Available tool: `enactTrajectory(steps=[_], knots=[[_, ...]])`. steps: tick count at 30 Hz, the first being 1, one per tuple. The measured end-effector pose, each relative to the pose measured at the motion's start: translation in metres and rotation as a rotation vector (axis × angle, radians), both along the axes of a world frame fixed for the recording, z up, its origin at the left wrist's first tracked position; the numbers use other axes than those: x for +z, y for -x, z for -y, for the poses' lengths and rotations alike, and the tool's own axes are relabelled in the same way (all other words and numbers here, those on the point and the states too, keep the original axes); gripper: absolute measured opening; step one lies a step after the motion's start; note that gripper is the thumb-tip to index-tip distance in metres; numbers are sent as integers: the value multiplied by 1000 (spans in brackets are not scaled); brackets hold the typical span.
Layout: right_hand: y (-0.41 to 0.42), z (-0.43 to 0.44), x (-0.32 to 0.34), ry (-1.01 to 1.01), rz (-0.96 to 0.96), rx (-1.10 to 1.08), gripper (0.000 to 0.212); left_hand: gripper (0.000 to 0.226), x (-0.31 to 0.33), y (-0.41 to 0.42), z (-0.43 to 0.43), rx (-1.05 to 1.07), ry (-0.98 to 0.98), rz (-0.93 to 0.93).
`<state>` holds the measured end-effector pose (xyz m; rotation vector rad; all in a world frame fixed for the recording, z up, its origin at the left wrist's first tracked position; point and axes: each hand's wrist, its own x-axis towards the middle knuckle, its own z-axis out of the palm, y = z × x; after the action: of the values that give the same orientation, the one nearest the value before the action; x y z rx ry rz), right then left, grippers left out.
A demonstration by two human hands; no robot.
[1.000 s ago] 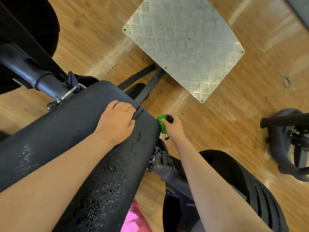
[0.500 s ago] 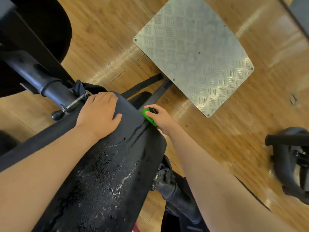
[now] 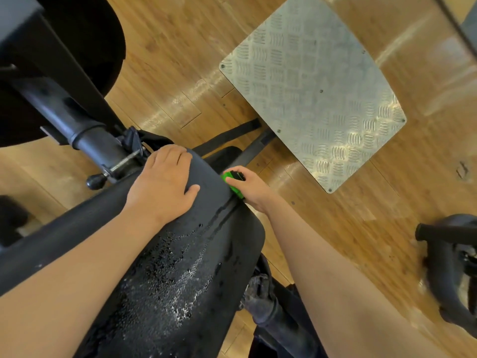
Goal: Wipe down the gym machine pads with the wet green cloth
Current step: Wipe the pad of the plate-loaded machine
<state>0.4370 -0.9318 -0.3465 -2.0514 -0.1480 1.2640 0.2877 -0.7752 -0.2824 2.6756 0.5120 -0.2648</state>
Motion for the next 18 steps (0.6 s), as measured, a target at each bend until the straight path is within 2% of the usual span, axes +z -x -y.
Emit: enactTrajectory(steps=[4, 9, 14, 18], knots=[[-2, -54, -4, -78, 56, 17, 9, 78, 5, -2, 3, 63, -43, -65], [-6, -97, 3, -129, 96, 119, 23, 81, 5, -3, -1, 56, 1, -68], [-6, -51, 8, -16, 161, 218, 16, 79, 10, 0, -3, 35, 78, -81], [4, 16, 29, 120, 82, 153, 17, 70, 29, 12, 6, 48, 121, -70]])
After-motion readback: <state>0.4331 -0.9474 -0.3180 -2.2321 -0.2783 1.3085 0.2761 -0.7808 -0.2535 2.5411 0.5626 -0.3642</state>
